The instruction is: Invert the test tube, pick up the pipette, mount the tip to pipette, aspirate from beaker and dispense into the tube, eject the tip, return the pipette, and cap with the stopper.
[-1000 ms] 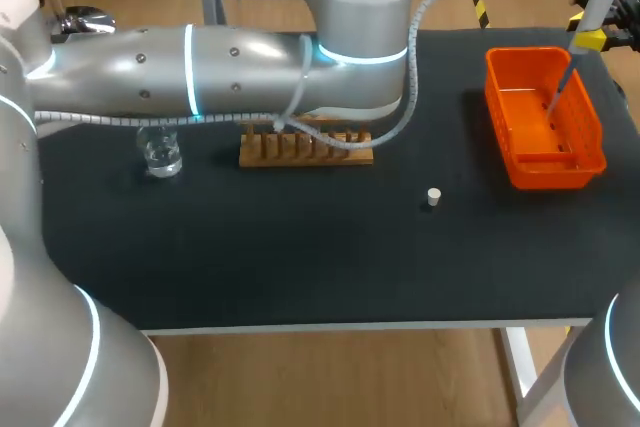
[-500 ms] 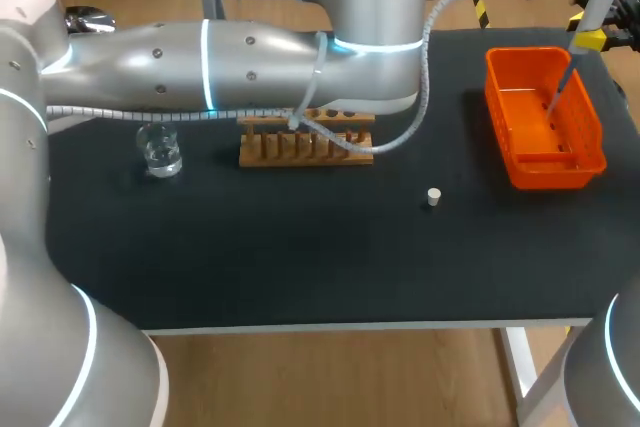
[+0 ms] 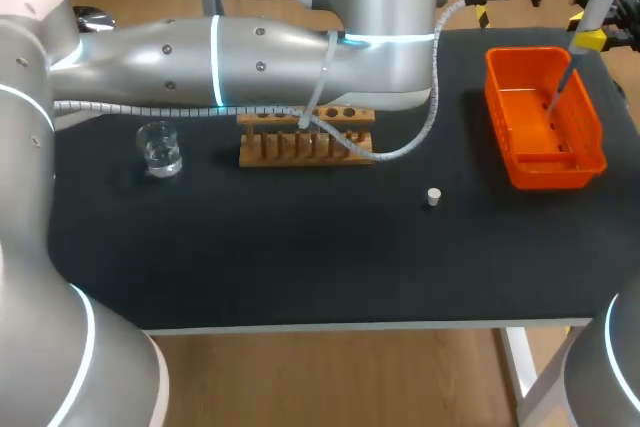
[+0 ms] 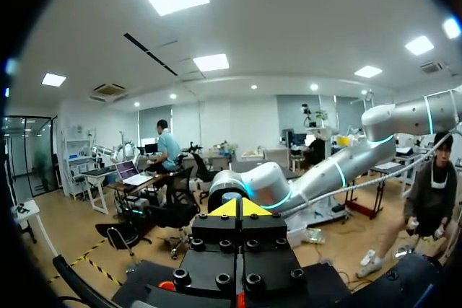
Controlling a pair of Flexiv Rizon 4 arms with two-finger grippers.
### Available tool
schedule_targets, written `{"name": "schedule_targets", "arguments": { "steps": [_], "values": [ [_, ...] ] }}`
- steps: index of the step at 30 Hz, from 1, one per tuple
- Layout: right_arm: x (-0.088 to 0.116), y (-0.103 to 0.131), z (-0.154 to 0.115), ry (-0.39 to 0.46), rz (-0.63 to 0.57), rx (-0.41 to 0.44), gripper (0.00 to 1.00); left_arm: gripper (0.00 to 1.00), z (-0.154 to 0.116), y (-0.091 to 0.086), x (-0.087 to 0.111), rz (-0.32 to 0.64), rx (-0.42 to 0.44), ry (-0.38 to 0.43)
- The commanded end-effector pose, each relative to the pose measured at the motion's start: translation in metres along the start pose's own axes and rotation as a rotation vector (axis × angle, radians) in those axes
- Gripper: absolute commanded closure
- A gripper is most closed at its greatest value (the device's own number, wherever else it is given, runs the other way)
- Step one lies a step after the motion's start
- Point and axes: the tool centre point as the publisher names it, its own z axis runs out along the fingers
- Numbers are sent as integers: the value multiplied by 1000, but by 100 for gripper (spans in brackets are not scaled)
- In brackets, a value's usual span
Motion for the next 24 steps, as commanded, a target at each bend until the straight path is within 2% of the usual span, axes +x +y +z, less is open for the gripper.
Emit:
{"name": "schedule_targets", "arguments": {
  "steps": [1,24],
  "values": [
    [1,1,0,-2,-1,4,100,100,10,5,-1,0,16,-11],
    [1,1,0,-2,-1,4,100,100,20,16,-4,-20,19,-1]
  ]
}}
